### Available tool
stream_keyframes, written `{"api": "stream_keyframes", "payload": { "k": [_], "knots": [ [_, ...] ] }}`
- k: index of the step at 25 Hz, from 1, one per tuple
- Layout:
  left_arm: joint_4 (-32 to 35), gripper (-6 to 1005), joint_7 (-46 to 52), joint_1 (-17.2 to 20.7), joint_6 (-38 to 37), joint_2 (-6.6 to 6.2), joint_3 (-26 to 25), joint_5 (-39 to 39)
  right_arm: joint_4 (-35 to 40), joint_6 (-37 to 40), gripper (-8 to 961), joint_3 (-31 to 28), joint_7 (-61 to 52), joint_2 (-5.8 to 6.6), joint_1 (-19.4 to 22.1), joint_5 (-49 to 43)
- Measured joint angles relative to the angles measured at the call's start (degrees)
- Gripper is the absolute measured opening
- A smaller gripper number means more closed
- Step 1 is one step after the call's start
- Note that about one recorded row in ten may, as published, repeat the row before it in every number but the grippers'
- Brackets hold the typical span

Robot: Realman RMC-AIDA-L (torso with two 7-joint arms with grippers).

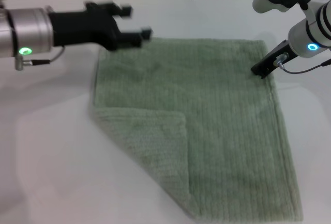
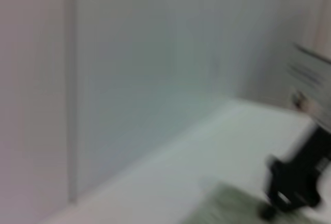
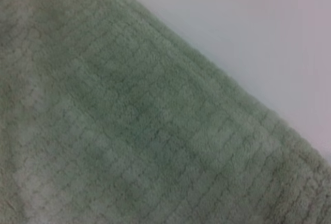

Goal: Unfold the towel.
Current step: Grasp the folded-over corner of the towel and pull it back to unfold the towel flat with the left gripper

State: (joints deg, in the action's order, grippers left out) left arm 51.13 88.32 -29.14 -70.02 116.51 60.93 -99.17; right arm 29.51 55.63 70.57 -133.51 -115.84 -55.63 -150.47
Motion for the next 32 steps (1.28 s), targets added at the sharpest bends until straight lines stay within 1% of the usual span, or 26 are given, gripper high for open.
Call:
{"api": "stream_keyframes", "payload": {
  "k": [1, 5, 6, 7, 8, 9, 11, 17, 32],
  "knots": [
    [1.53, 772, 3.54, -1.43, -2.71, 0.49, 0.03, -6.53, -0.02, 0.0, 6, 0.0, 0.0, 0.0, -0.01, 0.0],
    [1.53, 773, 3.54, -1.43, -2.71, 0.49, 0.03, -6.53, -0.07, 0.04, 7, 0.0, 0.0, 0.0, -0.05, 0.0],
    [2.43, 773, 7.48, -3.94, -5.77, 1.36, 0.08, -14.12, -0.08, 0.05, 7, 0.0, 0.0, 0.0, -0.05, 0.0],
    [2.33, 773, 8.74, -5.09, -7.05, 1.57, 0.09, -16.29, -0.15, 0.06, 7, 0.0, 0.0, 0.0, -0.05, 0.0],
    [2.33, 773, 8.74, -5.09, -7.05, 1.57, 0.09, -16.29, -0.27, 0.06, 7, 0.0, 0.0, 0.0, -0.09, 0.0],
    [1.97, 773, 9.66, -5.95, -8.16, 1.75, 0.43, -17.88, -0.41, 0.05, 7, 0.0, 0.0, 0.0, -0.13, 0.0],
    [1.88, 773, 10.09, -6.07, -8.29, 1.81, 1.17, -18.14, -0.7, 0.02, 7, 0.0, 0.0, 0.0, -0.2, 0.0],
    [1.83, 773, 12.1, -6.1, -7.44, 1.87, 5.86, -18.35, -0.78, 0.01, 8, 0.0, 0.0, 0.06, -0.24, 0.0],
    [0.91, 772, 12.87, -5.69, -6.25, 2.14, 12.62, -18.47, -0.77, 0.37, 10, 0.0, 0.0, 0.09, -0.73, -0.14]
  ]
}}
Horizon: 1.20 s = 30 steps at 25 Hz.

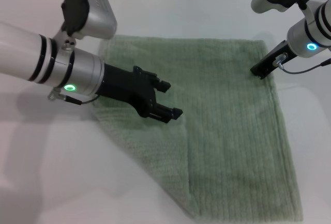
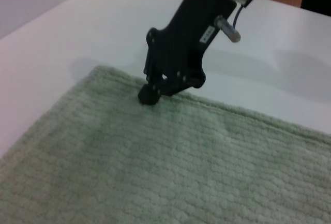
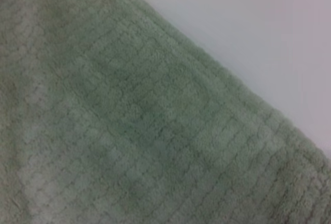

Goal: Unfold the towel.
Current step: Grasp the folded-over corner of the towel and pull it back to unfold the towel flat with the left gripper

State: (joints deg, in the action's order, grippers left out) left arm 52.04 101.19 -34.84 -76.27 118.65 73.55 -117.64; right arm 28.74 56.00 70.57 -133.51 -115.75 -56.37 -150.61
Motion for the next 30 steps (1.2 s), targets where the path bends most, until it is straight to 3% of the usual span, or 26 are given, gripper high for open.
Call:
{"api": "stream_keyframes", "payload": {
  "k": [7, 17, 30],
  "knots": [
    [-1.52, 771, 0.43, -0.48, 3.02, 0.23, 3.45, 0.48, -0.15, 0.06, 10, 0.0, 0.0, 0.04, -0.04, -0.14],
    [-4.28, 761, 5.43, -2.58, 9.57, 0.39, 12.81, 0.21, -0.62, -0.3, 11, 0.0, 0.0, 0.09, -0.2, -0.21],
    [-3.87, 747, 6.74, -2.71, 9.91, 0.31, 13.99, -0.14, -0.62, -0.38, 13, 0.0, 0.0, 0.09, -0.14, -0.31]
  ]
}}
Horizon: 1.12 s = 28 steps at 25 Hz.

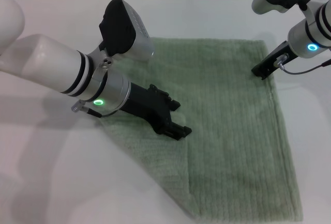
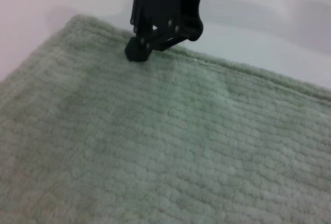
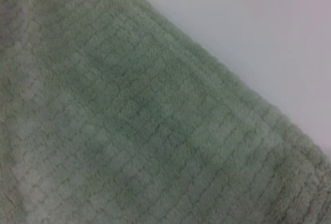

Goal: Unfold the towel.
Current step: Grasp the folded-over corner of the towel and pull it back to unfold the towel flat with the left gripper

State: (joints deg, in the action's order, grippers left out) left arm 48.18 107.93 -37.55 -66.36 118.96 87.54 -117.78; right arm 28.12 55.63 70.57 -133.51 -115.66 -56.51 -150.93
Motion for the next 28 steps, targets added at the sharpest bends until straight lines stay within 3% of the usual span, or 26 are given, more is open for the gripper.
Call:
{"api": "stream_keyframes", "payload": {
  "k": [6, 16, 22, 28],
  "knots": [
    [-0.16, 741, 2.85, -0.68, 0.15, -0.03, 0.1, -3.42, 0.0, 0.0, 13, 0.0, 0.0, 0.0, 0.0, 0.0],
    [0.23, 339, 3.69, -0.86, -0.49, 0.04, 0.26, -4.37, 0.0, 0.01, 14, 0.0, 0.0, 0.0, 0.03, 0.0],
    [3.04, 113, 3.69, -0.09, -4.8, -0.39, -1.08, -4.05, 0.0, 0.0, 15, 0.02, 0.0, 0.0, 0.15, 0.01],
    [3.93, 78, 3.36, -0.19, -13.23, -0.78, -6.81, -4.38, 0.0, -0.07, 15, 0.16, 0.0, 0.0, 0.25, 0.02]
  ]
}}
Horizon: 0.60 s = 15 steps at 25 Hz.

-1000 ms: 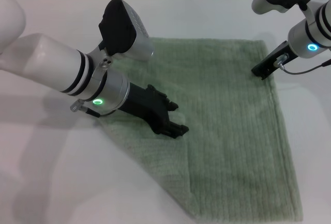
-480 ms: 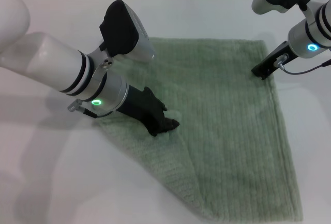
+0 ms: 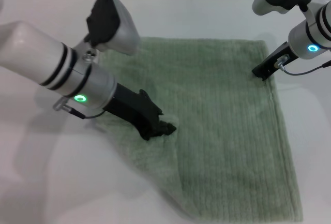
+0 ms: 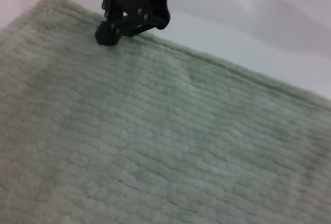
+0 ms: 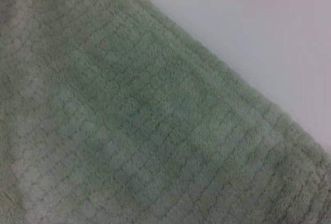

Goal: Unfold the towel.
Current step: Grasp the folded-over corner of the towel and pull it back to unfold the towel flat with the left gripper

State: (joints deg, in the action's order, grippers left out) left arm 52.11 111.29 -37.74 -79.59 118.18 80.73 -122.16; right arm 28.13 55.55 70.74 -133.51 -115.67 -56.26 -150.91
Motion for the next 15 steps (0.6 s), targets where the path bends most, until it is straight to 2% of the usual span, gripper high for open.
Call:
{"api": "stream_keyframes", "payload": {
  "k": [5, 8, 15],
  "knots": [
    [0.09, 66, -0.34, -0.21, -6.86, -0.54, -6.78, -2.34, 0.0, -0.03, 16, 0.28, 0.0, 0.0, 0.09, 0.0],
    [0.1, 66, -0.35, -0.49, -9.56, -0.58, -9.22, -4.55, -0.04, -0.08, 16, 0.38, 0.0, 0.0, 0.1, 0.0],
    [1.15, 65, 0.08, -1.09, -15.16, -0.74, -12.02, -9.23, -1.46, -0.86, 17, 0.44, 0.0, 0.14, -0.3, 0.01]
  ]
}}
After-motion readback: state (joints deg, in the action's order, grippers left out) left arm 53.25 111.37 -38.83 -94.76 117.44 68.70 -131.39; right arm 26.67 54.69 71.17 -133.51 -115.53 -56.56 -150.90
